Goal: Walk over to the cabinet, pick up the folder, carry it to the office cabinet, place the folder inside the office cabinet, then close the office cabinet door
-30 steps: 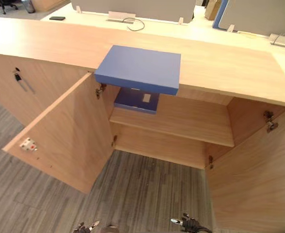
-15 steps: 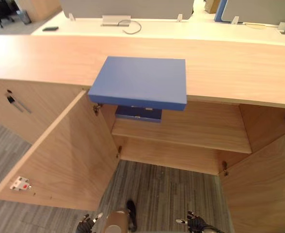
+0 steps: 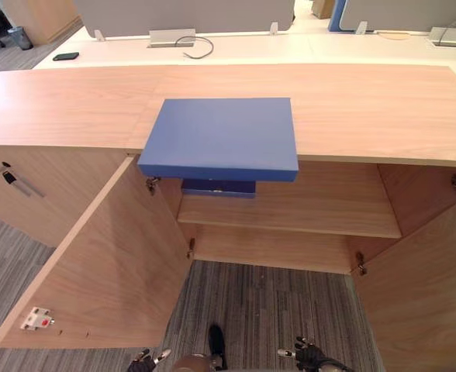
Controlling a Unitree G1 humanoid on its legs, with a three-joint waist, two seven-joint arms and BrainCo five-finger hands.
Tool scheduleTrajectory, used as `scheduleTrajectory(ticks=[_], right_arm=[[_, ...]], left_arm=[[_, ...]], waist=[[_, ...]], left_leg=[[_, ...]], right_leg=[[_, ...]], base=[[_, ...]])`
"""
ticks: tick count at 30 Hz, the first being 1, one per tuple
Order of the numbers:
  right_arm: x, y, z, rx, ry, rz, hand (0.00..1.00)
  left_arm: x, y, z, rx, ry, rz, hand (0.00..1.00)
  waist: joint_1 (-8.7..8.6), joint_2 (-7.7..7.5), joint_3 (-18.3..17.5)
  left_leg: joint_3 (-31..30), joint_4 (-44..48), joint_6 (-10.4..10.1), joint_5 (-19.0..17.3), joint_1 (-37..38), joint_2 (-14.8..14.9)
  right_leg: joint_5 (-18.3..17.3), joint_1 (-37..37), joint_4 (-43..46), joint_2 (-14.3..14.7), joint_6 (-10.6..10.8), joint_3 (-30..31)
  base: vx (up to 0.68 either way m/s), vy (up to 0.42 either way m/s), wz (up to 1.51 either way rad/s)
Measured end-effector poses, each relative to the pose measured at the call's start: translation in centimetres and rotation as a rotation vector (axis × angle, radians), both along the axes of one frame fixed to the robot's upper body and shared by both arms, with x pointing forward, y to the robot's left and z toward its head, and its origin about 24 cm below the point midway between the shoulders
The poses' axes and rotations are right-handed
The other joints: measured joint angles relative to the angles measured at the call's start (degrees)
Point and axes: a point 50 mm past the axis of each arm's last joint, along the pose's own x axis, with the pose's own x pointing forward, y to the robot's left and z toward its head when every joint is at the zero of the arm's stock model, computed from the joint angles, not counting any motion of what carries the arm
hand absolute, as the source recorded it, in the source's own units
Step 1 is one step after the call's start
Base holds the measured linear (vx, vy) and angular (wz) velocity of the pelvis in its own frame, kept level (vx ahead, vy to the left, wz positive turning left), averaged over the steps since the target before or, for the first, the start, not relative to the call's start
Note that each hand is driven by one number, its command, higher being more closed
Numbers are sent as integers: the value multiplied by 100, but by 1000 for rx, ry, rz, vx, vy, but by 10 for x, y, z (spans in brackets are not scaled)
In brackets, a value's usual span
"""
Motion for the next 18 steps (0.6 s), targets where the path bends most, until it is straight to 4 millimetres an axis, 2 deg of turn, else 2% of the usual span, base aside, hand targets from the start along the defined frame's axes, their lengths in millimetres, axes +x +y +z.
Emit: scheduleTrajectory(ticks=[2, 3, 4, 5, 6, 7, 8, 9, 10, 11, 12, 13, 16, 18], right_arm=[[1, -1, 0, 2, -2, 2, 0], [0, -3, 0, -2, 0, 3, 0], [1, -5, 1, -7, -4, 8, 0], [4, -5, 3, -6, -24, 4, 0], [7, -5, 4, -8, -39, 17, 0], [9, -4, 5, -6, -45, 25, 0], [12, -2, 6, -10, -55, 55, 0], [13, -2, 6, -10, -56, 68, 0], [13, -1, 6, -10, -54, 84, 0], [12, 1, 5, -7, -50, 105, 0], [12, 2, 5, -2, -45, 114, 0], [11, 2, 4, 3, -41, 107, 0], [6, -3, 3, -8, -23, 109, 0], [7, -3, 4, -10, -24, 114, 0]], left_arm=[[-2, -1, 1, -18, -11, 25, 0], [-5, -4, 0, -35, -6, 35, 0], [-7, -4, -1, -43, -1, 32, 0], [-7, -1, 0, -49, 5, 8, 0], [-5, 2, 0, -51, 13, -24, 0], [-4, 3, 0, -50, 16, -39, 0], [-3, 4, 1, -49, 18, -64, 0], [-3, 5, 1, -48, 18, -70, 0], [-2, 5, 1, -46, 18, -78, 0], [-2, 5, 2, -42, 15, -90, 0], [-1, 6, 3, -37, 9, -98, 0], [1, 6, 3, -29, 6, -126, 0], [0, -3, 5, -41, -18, -155, 0], [6, -5, 12, -43, -69, -180, 0]], waist=[[19, -43, 26], [-3, 39, 27], [-11, 51, 23], [-62, -3, 54], [-138, 7, 101], [-177, -27, 118], [-200, -62, 149], [-205, -68, 163], [-207, -73, 164], [-206, -122, 138], [-195, -191, 114], [-222, -176, 149], [-215, 17, -22], [-200, 40, -41]], left_leg=[[-60, -2, 17, -165, 69, -98], [-231, -2, -3, -234, 186, -82], [-247, -1, -3, -234, 230, -63], [-256, -1, 1, -238, 353, -55], [-291, -2, 15, -249, 419, -41], [-304, -2, 14, -250, 442, -33], [-313, -3, 8, -254, 471, -15], [-318, -3, 8, -254, 473, -13], [-329, -3, 5, -252, 482, -15], [-336, -3, -15, -237, 480, -59], [-345, -3, -34, -223, 468, -110], [-399, -3, -58, -192, 478, -157], [-577, -3, -84, -192, 266, 24], [-648, -3, -89, -195, 131, 131]], right_leg=[[-128, -153, 371, -102, -188, -1], [-174, -499, 1215, -216, -257, 22], [-166, -724, 1695, -281, -268, 36], [-58, -1102, 2616, -458, -405, 40], [-151, -1361, 3258, -623, -419, 5], [-289, -1448, 3393, -636, -355, 0], [-523, -1583, 3369, -576, -194, 17], [-592, -1593, 3252, -515, -106, 31], [-664, -1588, 2708, -300, 10, 174], [-645, -1533, 1954, -77, 24, 337], [-575, -1489, 1576, -36, -72, 333], [-516, -1387, 1281, -29, -64, 286], [-462, -1243, 590, 318, -54, 212], [-433, -1138, 165, 503, -53, 136]], base=[[-37, 19, -40], [-36, 32, -47], [-48, 56, -41], [-37, 41, -8], [-34, 35, 5], [-34, -4, 18], [-29, -24, 18], [-40, -52, 27], [-60, -69, 31], [-75, -77, 31], [-93, -106, 35], [-65, -86, 31], [-12, -93, 20], [31, -77, 15]])
